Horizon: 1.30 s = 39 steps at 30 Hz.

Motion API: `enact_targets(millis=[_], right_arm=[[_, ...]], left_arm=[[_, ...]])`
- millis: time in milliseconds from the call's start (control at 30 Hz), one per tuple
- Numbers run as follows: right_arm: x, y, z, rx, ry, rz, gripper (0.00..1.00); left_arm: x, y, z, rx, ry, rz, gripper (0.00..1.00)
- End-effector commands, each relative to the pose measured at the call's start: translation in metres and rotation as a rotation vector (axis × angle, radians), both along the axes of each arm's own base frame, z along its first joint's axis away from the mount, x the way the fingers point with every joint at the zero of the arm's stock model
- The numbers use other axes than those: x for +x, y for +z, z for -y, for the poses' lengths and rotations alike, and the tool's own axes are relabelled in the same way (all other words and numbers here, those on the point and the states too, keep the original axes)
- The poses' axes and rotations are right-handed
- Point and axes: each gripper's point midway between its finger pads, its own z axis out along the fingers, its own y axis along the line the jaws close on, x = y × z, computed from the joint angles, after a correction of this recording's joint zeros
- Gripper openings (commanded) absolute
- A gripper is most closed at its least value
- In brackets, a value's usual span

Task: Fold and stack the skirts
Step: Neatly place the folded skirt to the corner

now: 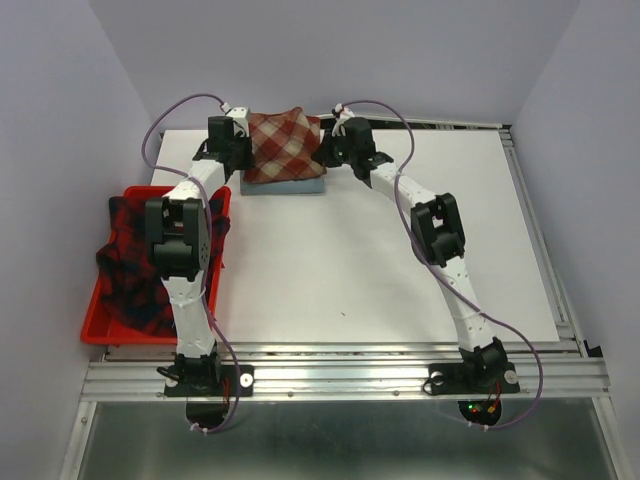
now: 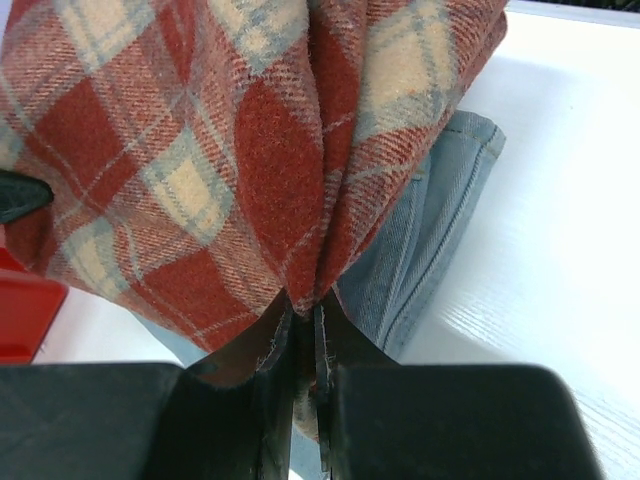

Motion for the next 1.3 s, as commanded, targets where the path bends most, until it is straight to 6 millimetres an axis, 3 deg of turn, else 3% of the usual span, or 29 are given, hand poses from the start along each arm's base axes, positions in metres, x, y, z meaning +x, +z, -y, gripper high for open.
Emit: enact_targets(millis=[0,300,500,567,600,633,667,733,767,800,833,867,900,967,1000,1033,1067,1100,1133,1200,1233,1267], right_arm=[[0.011,0.077,0.001,0.093,-0.021,0.12,0.01],[0.005,0.086,-0.005,0.139,0.005,0.098,0.01],[0.002,0.051,-0.005,0.116,0.007,0.034,0.01],[0.002,0.039,-0.004,0.097,0.004,0.025,0.01],[0.002,0.033,-0.003,0.087,0.001,0.02,0.05],[0.002,0.029,-0.002,0.08,-0.001,0.018,0.12],[0.004,0.023,0.0,0.071,-0.012,0.013,0.25],[0.003,0.018,0.0,0.064,-0.013,0.006,0.37],[0.002,0.019,0.0,0.068,-0.01,0.004,0.52],[0.001,0.019,0.0,0.068,-0.01,0.001,0.57],[0.001,0.024,0.001,0.071,-0.01,0.005,0.62],[0.0,0.028,0.001,0.071,-0.013,0.011,0.66],[0.001,0.044,0.004,0.073,-0.023,0.036,0.78],[0.0,0.061,0.007,0.067,-0.032,0.067,0.84],[0.0,0.069,0.011,0.056,-0.042,0.085,0.9],[-0.005,0.089,0.015,0.052,-0.046,0.099,0.94],[-0.008,0.097,0.017,0.044,-0.043,0.113,0.97],[-0.015,0.127,0.02,0.056,-0.04,0.151,0.98],[-0.016,0.14,0.028,0.055,-0.047,0.169,1.0],[-0.028,0.153,0.035,0.022,-0.033,0.194,1.0],[-0.039,0.183,0.041,0.025,-0.03,0.239,1.0],[-0.045,0.195,0.047,0.006,-0.035,0.265,1.0]], left_arm=[[0.014,0.072,-0.028,0.032,0.056,0.167,0.0],[0.013,0.077,-0.04,0.024,0.068,0.178,0.0],[0.017,0.061,-0.04,0.036,0.056,0.142,0.0],[0.015,0.046,-0.041,0.046,0.058,0.098,0.02],[0.018,0.04,-0.041,0.05,0.057,0.087,0.06],[0.018,0.037,-0.041,0.051,0.057,0.077,0.16],[0.02,0.038,-0.042,0.053,0.055,0.079,0.22],[0.023,0.033,-0.041,0.052,0.056,0.069,0.37],[0.024,0.034,-0.042,0.056,0.059,0.063,0.41],[0.028,0.042,-0.043,0.056,0.062,0.081,0.46],[0.029,0.049,-0.043,0.057,0.062,0.096,0.59],[0.031,0.057,-0.043,0.057,0.06,0.113,0.63],[0.034,0.072,-0.043,0.056,0.06,0.143,0.7],[0.033,0.102,-0.042,0.053,0.05,0.193,0.83],[0.032,0.115,-0.041,0.051,0.049,0.216,0.84],[0.027,0.144,-0.042,0.056,0.047,0.264,0.98],[0.023,0.158,-0.042,0.057,0.045,0.286,0.98],[0.013,0.188,-0.042,0.063,0.045,0.337,0.99],[0.007,0.201,-0.043,0.072,0.045,0.358,0.99],[-0.019,0.237,-0.047,0.104,0.043,0.418,0.99],[-0.028,0.244,-0.047,0.107,0.035,0.42,0.99],[-0.039,0.252,-0.046,0.117,0.02,0.428,0.99]])
